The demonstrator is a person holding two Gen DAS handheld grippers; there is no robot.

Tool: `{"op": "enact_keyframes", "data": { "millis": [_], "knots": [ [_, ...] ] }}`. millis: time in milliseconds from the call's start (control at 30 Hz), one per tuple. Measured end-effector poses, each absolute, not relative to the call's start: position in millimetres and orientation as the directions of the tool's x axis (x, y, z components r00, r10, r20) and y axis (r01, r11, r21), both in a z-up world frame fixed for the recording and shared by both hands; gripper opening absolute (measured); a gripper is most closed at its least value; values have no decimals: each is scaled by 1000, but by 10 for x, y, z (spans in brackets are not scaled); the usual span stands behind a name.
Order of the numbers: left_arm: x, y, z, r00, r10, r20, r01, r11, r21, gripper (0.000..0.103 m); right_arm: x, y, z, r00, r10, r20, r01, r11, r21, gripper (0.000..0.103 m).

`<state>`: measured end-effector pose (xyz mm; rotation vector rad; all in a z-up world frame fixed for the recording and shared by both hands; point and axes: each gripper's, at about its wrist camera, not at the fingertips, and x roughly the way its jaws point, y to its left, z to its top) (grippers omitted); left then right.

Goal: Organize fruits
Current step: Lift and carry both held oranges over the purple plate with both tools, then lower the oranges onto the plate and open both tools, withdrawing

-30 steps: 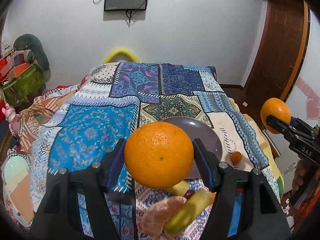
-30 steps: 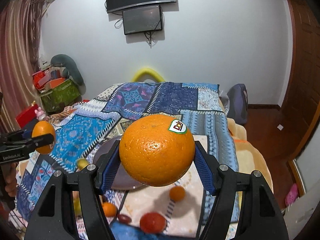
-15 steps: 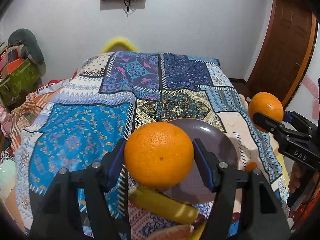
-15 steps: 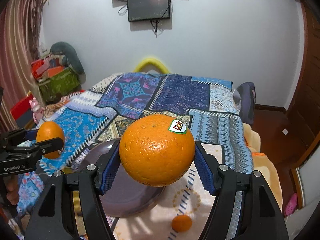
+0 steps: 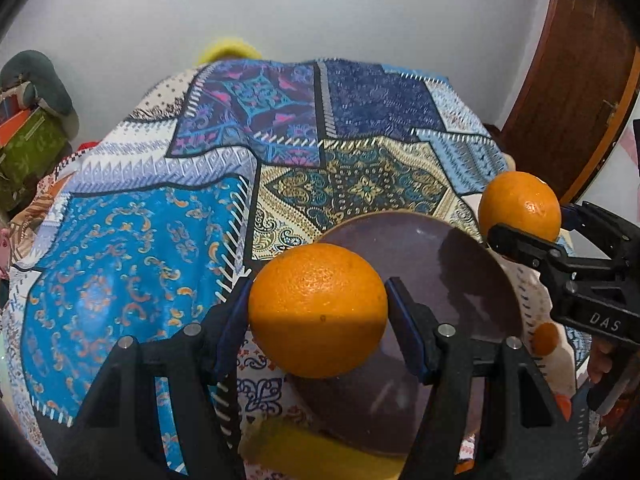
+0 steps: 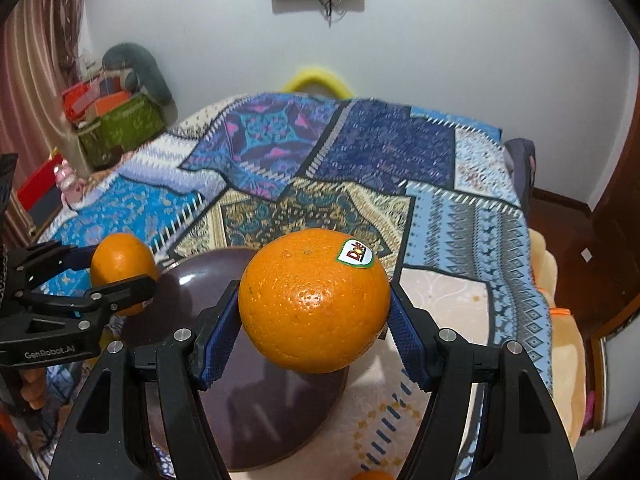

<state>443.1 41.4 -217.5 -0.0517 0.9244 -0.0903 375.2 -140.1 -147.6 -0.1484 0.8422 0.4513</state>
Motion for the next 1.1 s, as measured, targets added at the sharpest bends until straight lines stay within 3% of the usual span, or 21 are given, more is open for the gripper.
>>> {"op": "enact_keyframes", "data": {
  "millis": [533,700,900,1100],
  "knots": [
    [4669,366,-2383,522,-114,-845,61,993,-96,66,3986,-1186,-1844,438,308,-845,-515,856,45,67],
    [4603,379,-2272,571,-100,-815,48,995,-89,82,3942,-1127,-1873,450,278,-849,-532,847,-4,67],
    [4433,464,-2112,590,-110,-800,37,993,-109,85,3818,-1202,-1725,488,310,-816,-522,853,11,74],
    [4141,518,-1864,634,-90,-768,26,995,-96,85,3594,-1315,-1432,557,305,-772,-491,871,-10,74]
  ]
}}
